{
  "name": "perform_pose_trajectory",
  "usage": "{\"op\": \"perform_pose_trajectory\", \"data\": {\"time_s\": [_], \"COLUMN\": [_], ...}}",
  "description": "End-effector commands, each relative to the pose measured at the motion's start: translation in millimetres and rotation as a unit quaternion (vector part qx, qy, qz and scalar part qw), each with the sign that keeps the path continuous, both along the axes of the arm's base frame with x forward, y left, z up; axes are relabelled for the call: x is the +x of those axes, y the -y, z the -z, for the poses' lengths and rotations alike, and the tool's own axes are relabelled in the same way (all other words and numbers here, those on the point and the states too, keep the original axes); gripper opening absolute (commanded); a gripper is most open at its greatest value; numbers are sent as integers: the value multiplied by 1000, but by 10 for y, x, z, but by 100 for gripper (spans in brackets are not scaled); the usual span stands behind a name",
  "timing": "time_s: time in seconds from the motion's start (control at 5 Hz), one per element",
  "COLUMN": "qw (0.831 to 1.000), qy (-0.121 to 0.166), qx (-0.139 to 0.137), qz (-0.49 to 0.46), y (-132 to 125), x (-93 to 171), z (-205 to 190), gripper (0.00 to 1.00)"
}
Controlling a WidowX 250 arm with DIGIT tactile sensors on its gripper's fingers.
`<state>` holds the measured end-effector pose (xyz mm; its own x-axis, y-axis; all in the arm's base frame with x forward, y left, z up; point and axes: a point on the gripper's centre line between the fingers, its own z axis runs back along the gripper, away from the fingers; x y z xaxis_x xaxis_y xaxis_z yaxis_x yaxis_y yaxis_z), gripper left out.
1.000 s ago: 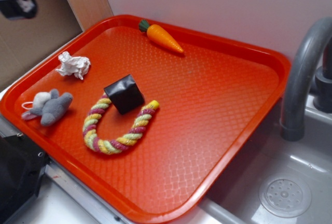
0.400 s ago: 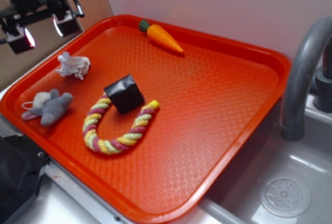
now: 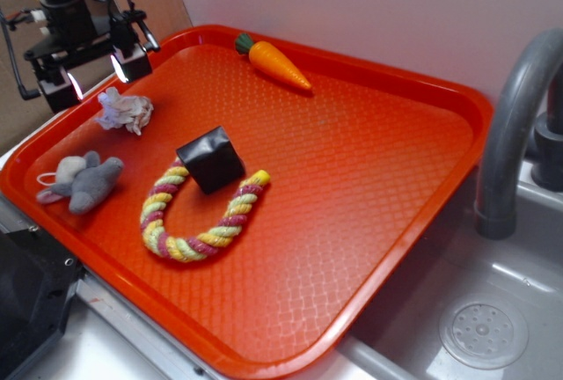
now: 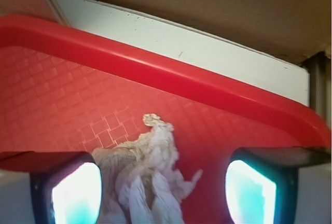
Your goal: Grab the white paper.
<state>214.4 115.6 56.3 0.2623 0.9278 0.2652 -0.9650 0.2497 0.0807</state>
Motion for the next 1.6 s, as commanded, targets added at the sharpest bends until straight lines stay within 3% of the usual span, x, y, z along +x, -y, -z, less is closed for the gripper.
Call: {"op": "perform_pose_trajectory", "data": {"time_s": [0.0, 0.2, 0.4, 0.6, 0.8, 1.0, 1.2, 1.4], "qw": [999, 998, 998, 997, 995, 978, 955, 933], "qy": [16, 2, -6, -10, -23, -56, -50, -39], "qx": [-6, -25, -19, -8, -2, -37, -42, -65], "qz": [29, 58, 65, 74, 101, 195, 289, 351], "y": [-29, 55, 88, 96, 104, 131, 250, 414], "x": [4, 21, 5, -12, -25, -10, -13, -40], "z": [169, 269, 307, 323, 282, 182, -213, -636], "gripper": [100, 100, 100, 0, 0, 0, 0, 0]}}
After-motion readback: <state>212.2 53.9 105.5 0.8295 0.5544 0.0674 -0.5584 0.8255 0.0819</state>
